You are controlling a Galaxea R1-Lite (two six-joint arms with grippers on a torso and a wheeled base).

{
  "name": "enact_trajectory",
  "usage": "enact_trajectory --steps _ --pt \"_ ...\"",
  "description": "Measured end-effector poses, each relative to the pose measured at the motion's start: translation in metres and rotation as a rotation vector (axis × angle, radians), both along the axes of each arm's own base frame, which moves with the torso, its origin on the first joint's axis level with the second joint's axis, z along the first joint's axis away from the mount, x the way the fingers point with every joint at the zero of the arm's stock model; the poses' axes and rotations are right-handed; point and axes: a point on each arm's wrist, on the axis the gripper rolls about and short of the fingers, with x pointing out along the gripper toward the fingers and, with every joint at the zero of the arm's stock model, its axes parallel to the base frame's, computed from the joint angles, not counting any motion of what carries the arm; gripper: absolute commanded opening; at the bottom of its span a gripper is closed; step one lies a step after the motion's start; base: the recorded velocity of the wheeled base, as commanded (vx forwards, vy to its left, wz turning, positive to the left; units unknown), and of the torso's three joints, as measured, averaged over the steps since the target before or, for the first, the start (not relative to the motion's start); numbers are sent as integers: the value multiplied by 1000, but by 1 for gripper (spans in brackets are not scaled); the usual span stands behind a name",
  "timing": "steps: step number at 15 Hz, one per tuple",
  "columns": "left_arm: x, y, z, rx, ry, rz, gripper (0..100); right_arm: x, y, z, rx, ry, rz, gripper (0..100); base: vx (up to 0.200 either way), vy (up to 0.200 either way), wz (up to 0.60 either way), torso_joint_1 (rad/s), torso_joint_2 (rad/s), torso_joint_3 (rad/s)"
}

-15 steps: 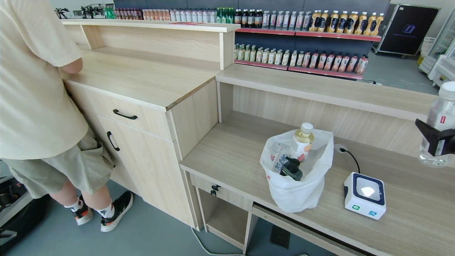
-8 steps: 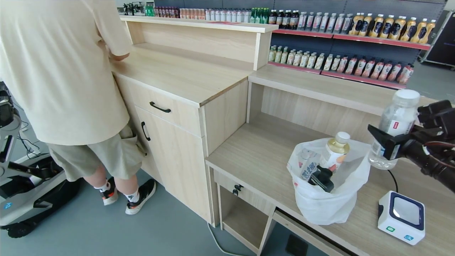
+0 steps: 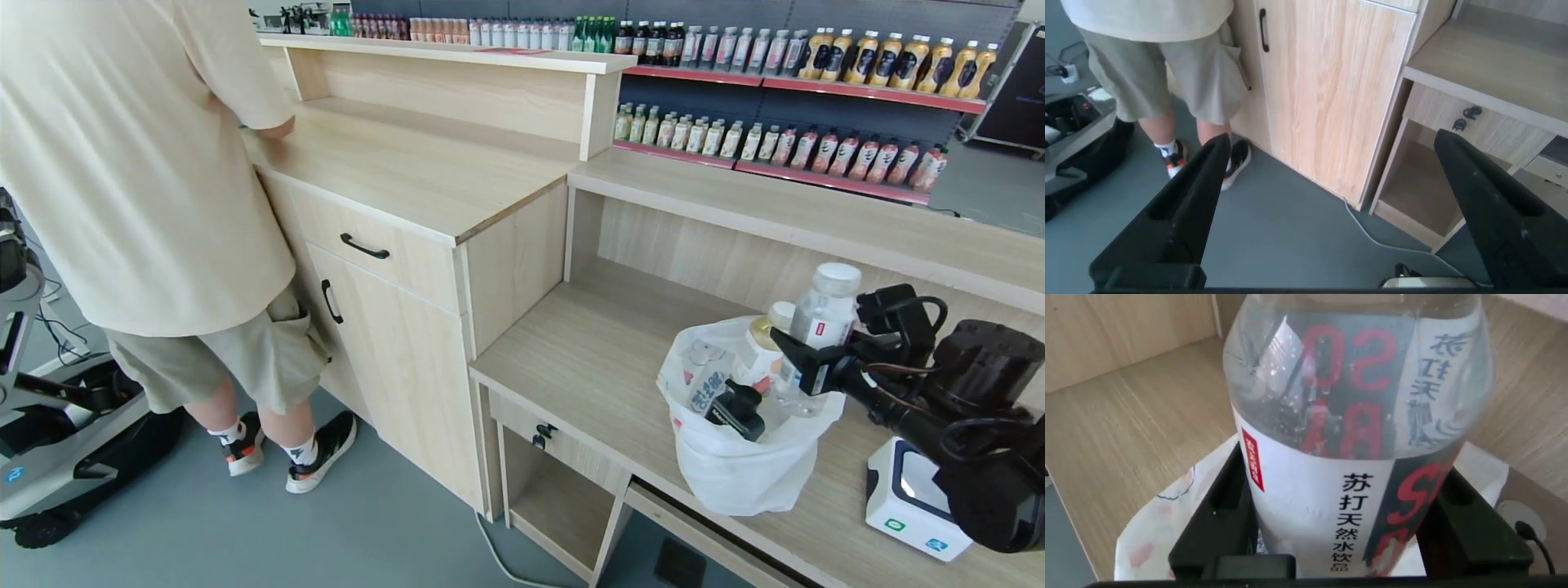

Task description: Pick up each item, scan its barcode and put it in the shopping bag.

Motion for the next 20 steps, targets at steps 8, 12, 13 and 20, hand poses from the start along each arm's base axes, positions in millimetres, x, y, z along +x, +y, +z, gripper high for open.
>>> enact_trajectory --steps 8,12,13,20 --pt "0 0 0 0 0 0 100 24 -11 -40 35 98 -33 0 0 0 0 0 0 0" --pt "0 0 0 0 0 0 100 29 -11 -51 36 126 -30 0 0 0 0 0 0 0" --pt "0 0 0 0 0 0 100 29 -11 -54 36 137 -30 0 0 0 0 0 0 0" --pt "0 0 0 0 0 0 100 43 -5 -64 34 135 -10 0 0 0 0 0 0 0"
